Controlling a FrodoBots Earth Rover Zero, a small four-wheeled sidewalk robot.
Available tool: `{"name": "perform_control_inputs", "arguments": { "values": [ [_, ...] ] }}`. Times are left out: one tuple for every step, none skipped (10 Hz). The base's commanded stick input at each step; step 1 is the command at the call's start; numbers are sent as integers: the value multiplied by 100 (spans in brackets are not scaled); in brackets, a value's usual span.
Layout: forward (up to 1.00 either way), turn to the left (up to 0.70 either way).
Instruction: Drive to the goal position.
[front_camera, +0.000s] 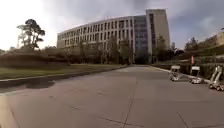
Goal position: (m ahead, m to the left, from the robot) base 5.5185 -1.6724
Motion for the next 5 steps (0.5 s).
{"name": "perform_control_inputs", "arguments": {
  "values": [
    [70, -14],
    [70, -14],
    [70, -14],
    [70, -14],
    [70, -14]
  ]
}}
